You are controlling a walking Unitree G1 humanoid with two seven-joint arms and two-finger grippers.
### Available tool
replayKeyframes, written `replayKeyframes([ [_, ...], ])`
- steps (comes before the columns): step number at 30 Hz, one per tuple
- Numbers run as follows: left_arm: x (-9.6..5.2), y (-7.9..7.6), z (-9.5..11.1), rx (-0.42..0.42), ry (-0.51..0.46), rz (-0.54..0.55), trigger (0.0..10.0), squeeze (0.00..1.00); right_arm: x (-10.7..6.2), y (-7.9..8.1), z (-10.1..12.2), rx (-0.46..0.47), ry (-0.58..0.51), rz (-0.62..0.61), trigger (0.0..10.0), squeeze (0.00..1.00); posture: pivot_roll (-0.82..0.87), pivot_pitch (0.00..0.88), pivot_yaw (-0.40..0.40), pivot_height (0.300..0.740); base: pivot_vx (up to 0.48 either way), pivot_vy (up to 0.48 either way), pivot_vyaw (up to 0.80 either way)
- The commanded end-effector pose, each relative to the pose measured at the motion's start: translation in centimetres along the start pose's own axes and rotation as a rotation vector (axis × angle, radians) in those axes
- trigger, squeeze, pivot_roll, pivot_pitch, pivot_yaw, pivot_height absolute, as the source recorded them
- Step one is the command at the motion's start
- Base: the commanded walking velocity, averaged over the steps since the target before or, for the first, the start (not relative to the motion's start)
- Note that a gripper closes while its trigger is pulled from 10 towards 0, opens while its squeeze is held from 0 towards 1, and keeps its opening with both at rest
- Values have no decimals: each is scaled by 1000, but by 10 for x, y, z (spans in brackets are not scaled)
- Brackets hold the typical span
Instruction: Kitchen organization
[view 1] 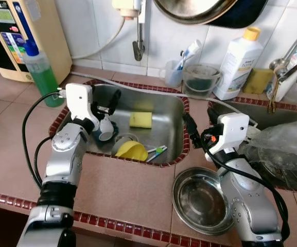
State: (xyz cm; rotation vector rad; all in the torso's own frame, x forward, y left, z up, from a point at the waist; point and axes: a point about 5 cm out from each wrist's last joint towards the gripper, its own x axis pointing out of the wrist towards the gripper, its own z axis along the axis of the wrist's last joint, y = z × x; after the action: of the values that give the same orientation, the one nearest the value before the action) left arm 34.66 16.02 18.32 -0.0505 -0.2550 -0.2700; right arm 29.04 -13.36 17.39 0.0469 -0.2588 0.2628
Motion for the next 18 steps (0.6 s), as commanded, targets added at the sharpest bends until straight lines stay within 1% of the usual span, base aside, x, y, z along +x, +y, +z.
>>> replayKeyframes([
  [1,-5,-5,0,-2,-17,4,10000,0,1,-5,0,-38,-35,-34,10000,0,-2,0,-29,740,0,0,0],
  [2,-9,-7,-2,-16,-29,22,10000,0,0,-5,-2,-37,-47,-48,10000,0,-2,0,-27,740,0,0,0],
  [5,-15,-11,-7,-26,-24,25,10000,0,-1,-6,-7,-35,-48,-69,10000,0,-4,0,-27,740,0,0,0],
  [6,-18,-14,-10,-59,-12,25,10000,0,-2,-8,-9,-41,-49,-84,10000,0,-6,0,-27,740,0,0,0],
  [9,-21,-16,-12,-49,-13,28,10000,0,-3,-8,-12,-58,-45,-88,10000,0,-8,0,-26,740,0,0,0],
  [11,-22,-18,-11,-97,-20,19,10000,0,-3,-8,-13,-61,-52,-90,10000,0,-8,0,-26,740,0,0,0],
  [13,-21,-19,-10,-60,-21,15,10000,0,-2,-9,-13,-57,-56,-92,10000,0,-10,0,-27,740,0,0,0],
  [14,-20,-19,-11,-26,-18,15,10000,0,-1,-9,-13,-57,-58,-92,10000,0,-11,0,-27,740,0,0,0],
  [18,-18,-20,-10,-24,-11,15,10000,0,1,-9,-13,-68,-64,-90,10000,0,-13,0,-24,740,0,0,0],
])
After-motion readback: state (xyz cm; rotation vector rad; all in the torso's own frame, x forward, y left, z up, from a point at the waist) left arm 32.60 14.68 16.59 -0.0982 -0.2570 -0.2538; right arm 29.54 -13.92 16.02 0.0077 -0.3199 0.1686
